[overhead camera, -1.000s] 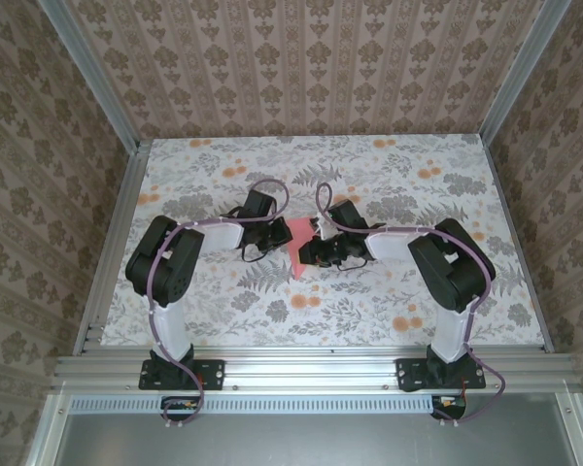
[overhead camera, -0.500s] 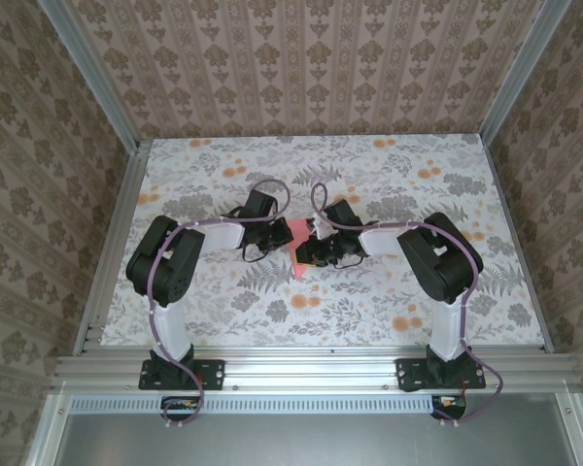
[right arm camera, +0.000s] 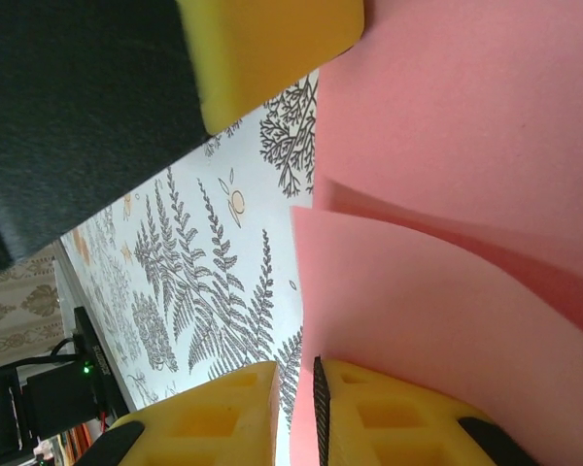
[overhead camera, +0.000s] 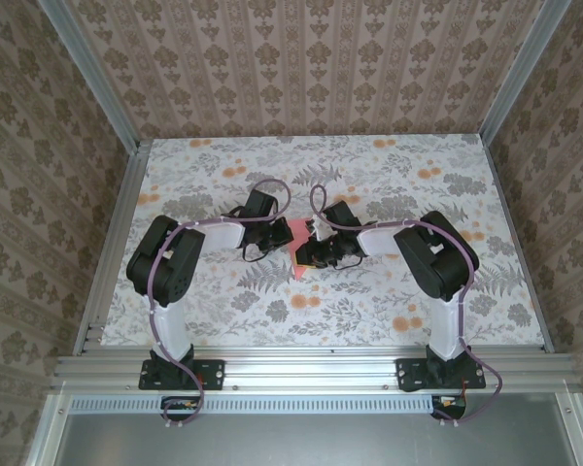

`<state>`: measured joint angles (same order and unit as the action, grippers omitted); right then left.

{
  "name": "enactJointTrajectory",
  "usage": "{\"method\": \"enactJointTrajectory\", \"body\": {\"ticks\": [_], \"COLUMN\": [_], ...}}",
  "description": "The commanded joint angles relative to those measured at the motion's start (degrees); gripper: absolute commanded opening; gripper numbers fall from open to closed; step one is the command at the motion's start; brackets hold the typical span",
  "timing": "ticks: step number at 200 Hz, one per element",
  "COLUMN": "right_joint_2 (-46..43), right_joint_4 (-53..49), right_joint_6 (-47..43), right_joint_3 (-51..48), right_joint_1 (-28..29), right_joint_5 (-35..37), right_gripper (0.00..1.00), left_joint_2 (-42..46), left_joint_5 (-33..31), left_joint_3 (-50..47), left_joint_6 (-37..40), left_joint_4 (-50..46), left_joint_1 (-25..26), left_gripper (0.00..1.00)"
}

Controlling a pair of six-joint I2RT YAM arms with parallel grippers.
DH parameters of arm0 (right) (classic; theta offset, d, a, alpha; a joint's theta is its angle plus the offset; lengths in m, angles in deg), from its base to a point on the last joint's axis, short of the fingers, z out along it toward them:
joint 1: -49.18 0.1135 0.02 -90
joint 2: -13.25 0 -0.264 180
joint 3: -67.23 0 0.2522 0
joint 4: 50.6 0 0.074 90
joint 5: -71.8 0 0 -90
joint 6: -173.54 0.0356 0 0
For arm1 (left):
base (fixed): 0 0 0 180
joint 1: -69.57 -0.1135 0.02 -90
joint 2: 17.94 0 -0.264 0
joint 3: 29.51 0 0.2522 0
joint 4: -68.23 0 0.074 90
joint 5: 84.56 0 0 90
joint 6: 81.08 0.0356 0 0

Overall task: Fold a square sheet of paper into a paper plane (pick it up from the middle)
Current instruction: Third fold the triangle at the center of the table.

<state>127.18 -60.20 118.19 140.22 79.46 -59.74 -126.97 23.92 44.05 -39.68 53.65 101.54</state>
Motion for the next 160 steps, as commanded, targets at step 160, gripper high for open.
{"method": "enactJointTrajectory", "body": {"ticks": [160], "right_joint_2": [1.86], "right_joint_4": [-7.25], "right_joint_6": [0.79], "right_joint_3": [1.77], "right_joint_1": [0.3], "right_joint_5": [4.05], "right_gripper": [0.14], "left_joint_2": [4.12], "left_joint_5": [-2.84], "left_joint_3": [3.45], "left_joint_6": [2.72], "left_joint_4": [-5.7], "left_joint_1": [0.74], "left_gripper": [0.19]}}
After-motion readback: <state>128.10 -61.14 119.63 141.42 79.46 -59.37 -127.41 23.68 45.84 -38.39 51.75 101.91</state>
